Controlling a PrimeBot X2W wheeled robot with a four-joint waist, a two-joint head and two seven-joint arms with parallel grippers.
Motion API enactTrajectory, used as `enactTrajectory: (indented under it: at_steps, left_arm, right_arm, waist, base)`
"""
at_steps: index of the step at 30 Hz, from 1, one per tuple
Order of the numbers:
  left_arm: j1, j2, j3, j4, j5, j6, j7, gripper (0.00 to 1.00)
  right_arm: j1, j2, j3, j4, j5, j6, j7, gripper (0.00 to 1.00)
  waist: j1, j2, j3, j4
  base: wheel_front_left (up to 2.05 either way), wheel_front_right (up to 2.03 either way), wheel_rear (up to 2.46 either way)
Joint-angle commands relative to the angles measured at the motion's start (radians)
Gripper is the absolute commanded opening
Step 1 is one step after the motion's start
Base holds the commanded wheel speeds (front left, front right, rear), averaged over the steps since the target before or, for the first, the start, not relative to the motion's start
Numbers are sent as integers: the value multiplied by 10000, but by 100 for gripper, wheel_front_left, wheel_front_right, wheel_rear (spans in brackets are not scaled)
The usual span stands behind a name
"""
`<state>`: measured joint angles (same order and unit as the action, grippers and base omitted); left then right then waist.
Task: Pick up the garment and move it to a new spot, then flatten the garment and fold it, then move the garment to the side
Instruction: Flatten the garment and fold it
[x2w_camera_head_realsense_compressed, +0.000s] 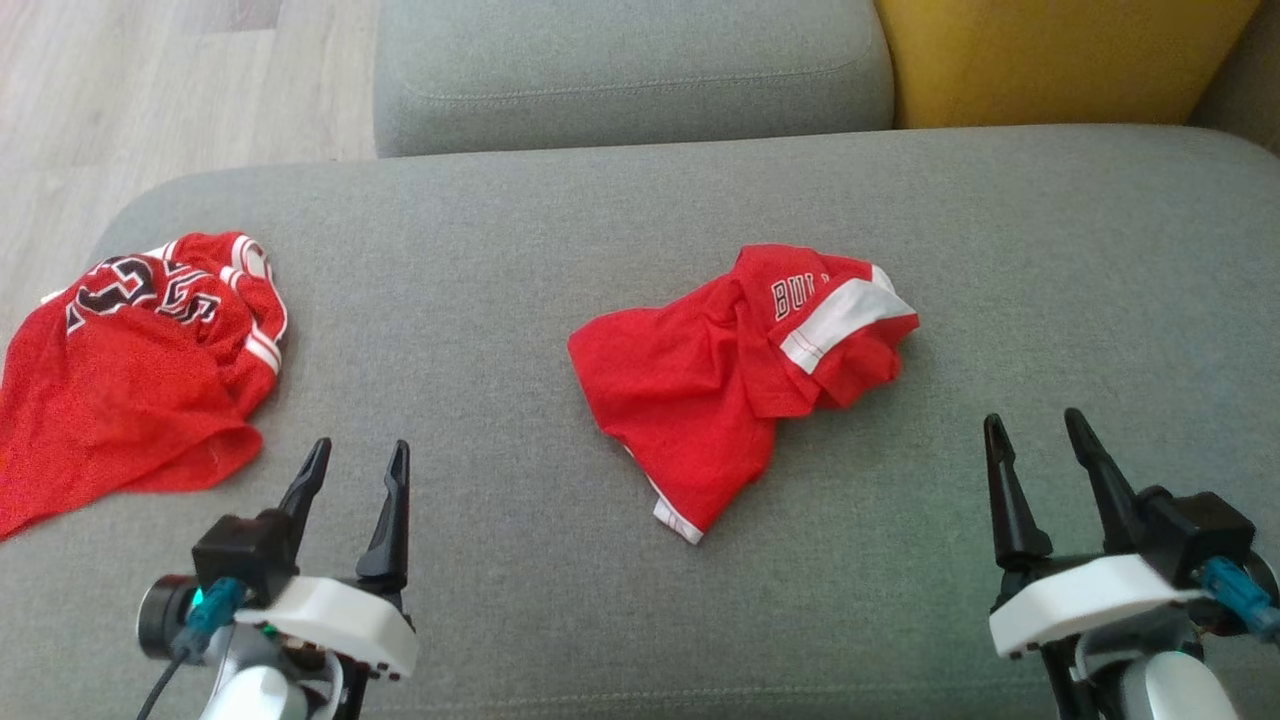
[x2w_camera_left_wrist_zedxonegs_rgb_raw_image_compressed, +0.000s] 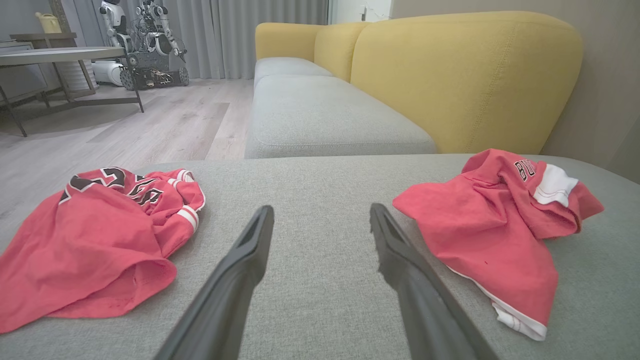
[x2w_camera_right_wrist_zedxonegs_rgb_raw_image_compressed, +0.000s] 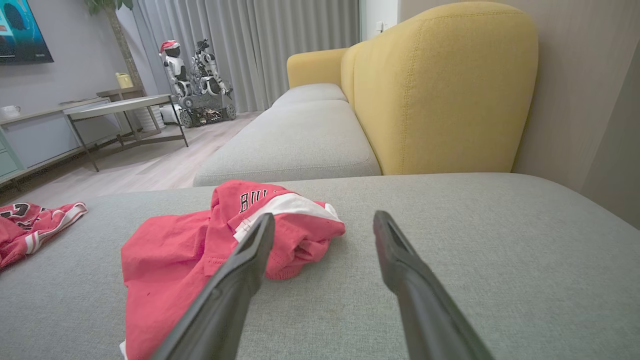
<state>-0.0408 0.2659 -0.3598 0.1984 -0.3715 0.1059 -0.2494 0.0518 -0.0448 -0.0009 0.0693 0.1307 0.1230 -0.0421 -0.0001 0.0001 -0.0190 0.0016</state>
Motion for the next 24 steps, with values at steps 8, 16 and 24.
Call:
enactTrajectory:
  at_steps: [8,16,24]
  left_arm:
    - [-355,248,346,-324,-65,98,-86,100]
    - [-423,208,276,-278,-100,101,-89,100]
    - [-558,155,200,-186,-95,108,-97,100]
  right_arm:
    - [-262,-55,226,-459,-69,77,51,100]
    - [-255,-55,190,-459,-49,77,47,100]
    - [-264,-54,160,-438,-41,77,52,100]
  waist:
    - [1,-1,-26,-27]
    - [1,-1,-1,19]
    - [1,-1,85,63]
  base:
    - [0,0,0]
    - [0,0,0]
    - [0,0,0]
